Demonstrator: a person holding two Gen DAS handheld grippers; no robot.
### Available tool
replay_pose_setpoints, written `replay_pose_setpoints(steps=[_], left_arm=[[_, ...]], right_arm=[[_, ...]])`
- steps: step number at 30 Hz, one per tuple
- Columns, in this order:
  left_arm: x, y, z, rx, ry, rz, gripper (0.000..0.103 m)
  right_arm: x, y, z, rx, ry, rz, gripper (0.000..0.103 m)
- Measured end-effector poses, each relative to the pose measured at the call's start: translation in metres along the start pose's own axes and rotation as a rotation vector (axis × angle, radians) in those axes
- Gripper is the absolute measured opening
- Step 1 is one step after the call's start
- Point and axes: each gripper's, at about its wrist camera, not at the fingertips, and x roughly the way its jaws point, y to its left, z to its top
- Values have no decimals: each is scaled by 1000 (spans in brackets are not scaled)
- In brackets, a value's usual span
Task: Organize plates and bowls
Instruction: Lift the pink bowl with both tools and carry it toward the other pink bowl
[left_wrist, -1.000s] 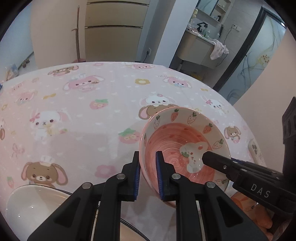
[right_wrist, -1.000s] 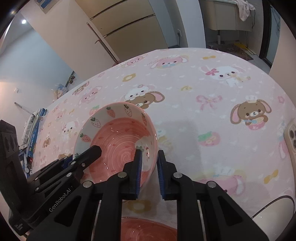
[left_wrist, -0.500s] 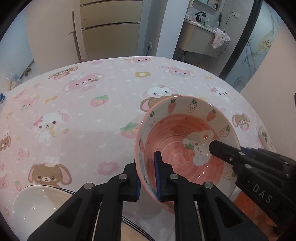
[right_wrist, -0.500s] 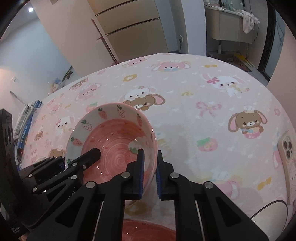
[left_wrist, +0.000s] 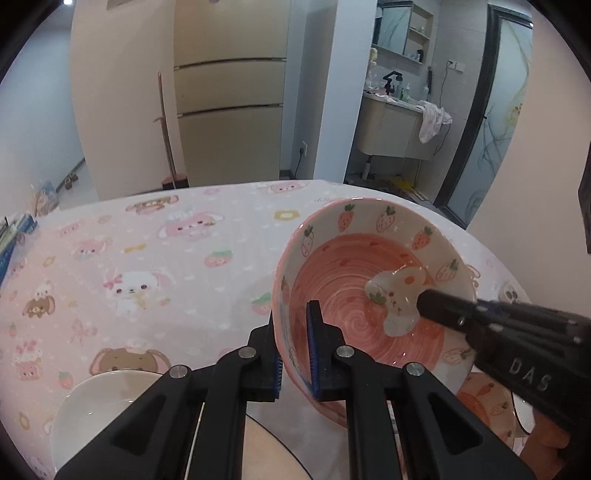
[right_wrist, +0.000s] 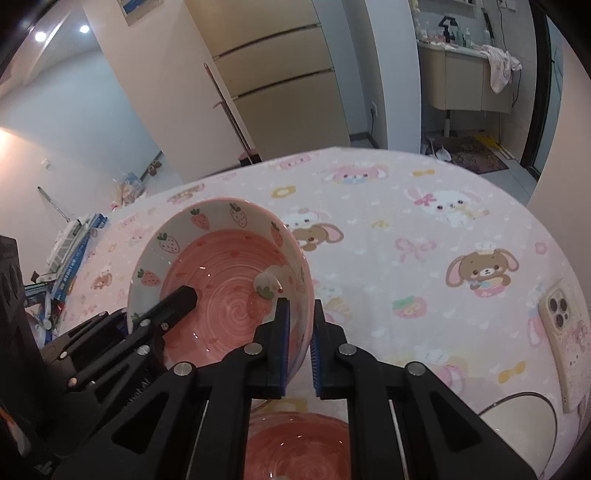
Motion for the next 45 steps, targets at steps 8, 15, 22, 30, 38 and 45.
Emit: replay_pose_setpoints(steps=[8, 15, 22, 30, 38, 45], left_arm=[[-55, -13, 6, 4, -102, 13, 11], [-102, -24, -1, -15, -158, 23, 10], [-130, -32, -19, -8, -178, -8, 10], [-141, -37, -35, -4, -177, -32, 10], [-121, -42, -49, 0, -108, -49, 10], [-95, -49, -64, 27, -41, -43, 10]], right_arm=[[-50, 6, -3, -22, -89, 37, 9], [-87, 11, -16, -35, -120, 51, 10], [-119, 17, -41, -54, -153, 43, 11], [-131, 15, -59, -63, -150, 26, 11], [-120, 6, -73, -52, -103, 7, 12], [-102, -4, -87, -24, -52, -10, 12]])
